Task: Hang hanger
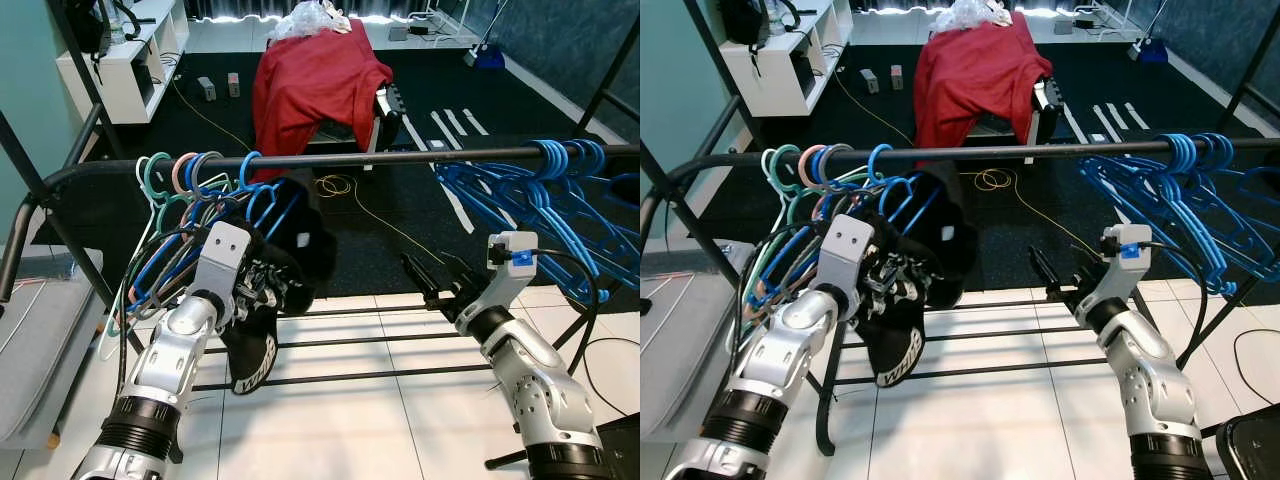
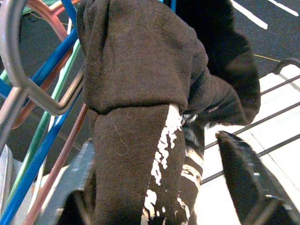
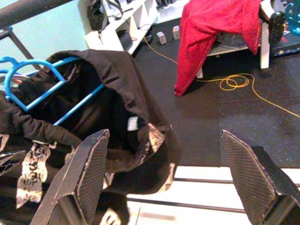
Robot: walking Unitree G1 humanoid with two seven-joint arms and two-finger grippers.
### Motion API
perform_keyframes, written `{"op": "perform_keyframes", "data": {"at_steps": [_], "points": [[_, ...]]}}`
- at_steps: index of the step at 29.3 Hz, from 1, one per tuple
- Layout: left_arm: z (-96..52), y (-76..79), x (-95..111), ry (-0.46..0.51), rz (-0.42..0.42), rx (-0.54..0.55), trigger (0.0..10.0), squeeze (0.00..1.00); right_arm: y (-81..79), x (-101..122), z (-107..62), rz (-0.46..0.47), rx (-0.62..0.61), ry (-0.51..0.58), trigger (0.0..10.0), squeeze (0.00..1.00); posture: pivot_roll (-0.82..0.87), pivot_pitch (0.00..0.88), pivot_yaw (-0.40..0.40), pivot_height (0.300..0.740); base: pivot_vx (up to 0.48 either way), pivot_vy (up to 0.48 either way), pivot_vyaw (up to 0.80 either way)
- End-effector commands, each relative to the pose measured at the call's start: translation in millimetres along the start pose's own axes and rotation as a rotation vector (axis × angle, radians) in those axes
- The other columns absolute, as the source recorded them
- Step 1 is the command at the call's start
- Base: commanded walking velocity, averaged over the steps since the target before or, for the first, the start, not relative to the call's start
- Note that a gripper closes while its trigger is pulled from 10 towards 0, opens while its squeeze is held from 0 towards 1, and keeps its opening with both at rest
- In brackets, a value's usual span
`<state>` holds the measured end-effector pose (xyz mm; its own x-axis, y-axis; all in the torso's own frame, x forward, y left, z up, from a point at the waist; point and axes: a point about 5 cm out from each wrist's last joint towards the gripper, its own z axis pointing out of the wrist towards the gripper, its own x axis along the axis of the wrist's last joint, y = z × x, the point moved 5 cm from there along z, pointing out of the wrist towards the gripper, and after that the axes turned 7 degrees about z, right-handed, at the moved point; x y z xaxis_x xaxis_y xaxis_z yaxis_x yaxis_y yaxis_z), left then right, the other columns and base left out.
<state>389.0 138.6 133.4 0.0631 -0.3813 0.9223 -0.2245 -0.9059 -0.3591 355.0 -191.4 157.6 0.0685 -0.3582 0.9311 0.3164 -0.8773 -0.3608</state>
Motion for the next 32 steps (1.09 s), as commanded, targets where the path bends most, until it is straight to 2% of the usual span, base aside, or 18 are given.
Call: {"op": "perform_keyframes", "data": {"at_steps": [1, 12, 13, 17, 19, 22, 23, 24, 25, 26, 31, 32], "points": [[-0.8, 3.7, -5.2, -0.016, -0.004, -0.012, 0.0, 0.00, 0.4, 0.8, -1.7, 0.011, -0.005, 0.004, 10.0, 0.00, -0.12, 0.142, 0.009, 0.740, 0.000, 0.000, 0.00], [-1.0, -2.5, 1.7, 0.013, -0.013, 0.009, 0.0, 0.00, 1.4, 1.1, -1.6, 0.012, -0.009, 0.004, 10.0, 0.00, -0.12, 0.143, 0.009, 0.740, 0.000, 0.000, 0.00], [-1.5, -11.5, 9.0, 0.042, -0.011, 0.031, 0.0, 0.00, 2.0, 0.8, -1.3, 0.011, -0.011, 0.003, 10.0, 0.00, -0.12, 0.138, 0.008, 0.740, 0.000, 0.000, 0.00], [-5.5, -22.8, 16.9, 0.082, -0.010, 0.058, 0.0, 0.00, 2.5, 0.7, -1.0, 0.011, -0.011, 0.002, 10.0, 0.00, -0.12, 0.138, 0.008, 0.740, 0.000, 0.000, 0.00], [-13.2, -32.2, 23.0, 0.123, -0.003, 0.079, 0.0, 0.00, 2.9, 0.8, -1.0, 0.011, -0.013, 0.003, 10.0, 0.00, -0.12, 0.138, 0.008, 0.740, 0.000, 0.000, 0.00], [-20.2, -35.2, 23.5, 0.140, -0.001, 0.087, 0.0, 0.00, 3.4, 0.6, -0.8, 0.011, -0.013, 0.002, 10.0, 0.00, -0.11, 0.136, 0.008, 0.740, 0.000, 0.000, 0.00], [-31.0, -36.6, 20.6, 0.150, 0.000, 0.089, 0.0, 0.00, 3.5, 0.2, -0.6, 0.011, -0.012, 0.000, 10.0, 0.00, -0.11, 0.136, 0.006, 0.740, 0.000, 0.000, 0.00], [-31.0, -36.6, 20.6, 0.150, 0.000, 0.089, 0.0, 0.00, 3.5, 0.2, -0.6, 0.011, -0.012, 0.000, 10.0, 0.00, -0.11, 0.136, 0.006, 0.740, 0.000, 0.000, 0.00], [-41.2, -36.7, 17.3, 0.155, 0.001, 0.090, 0.0, 0.00, 3.8, 0.0, -0.6, 0.011, -0.011, -0.002, 10.0, 0.00, -0.11, 0.136, 0.004, 0.740, 0.000, 0.000, 0.00], [-50.4, -34.3, 14.1, 0.156, 0.002, 0.080, 0.0, 0.00, 4.1, -0.3, -0.5, 0.010, -0.010, -0.005, 10.0, 0.00, -0.11, 0.138, 0.002, 0.740, 0.000, 0.000, 0.00], [-56.9, -30.2, 12.0, 0.156, 0.004, 0.061, 0.0, 0.00, 4.3, -0.6, -0.5, 0.009, -0.009, -0.008, 10.0, 0.00, -0.11, 0.138, 0.002, 0.740, 0.000, 0.000, 0.00], [-68.8, -20.9, 9.4, 0.165, 0.020, 0.012, 0.0, 0.00, 4.4, -0.3, -0.1, 0.007, -0.007, -0.011, 10.0, 0.00, -0.11, 0.151, -0.001, 0.740, 0.000, 0.000, 0.00]]}}
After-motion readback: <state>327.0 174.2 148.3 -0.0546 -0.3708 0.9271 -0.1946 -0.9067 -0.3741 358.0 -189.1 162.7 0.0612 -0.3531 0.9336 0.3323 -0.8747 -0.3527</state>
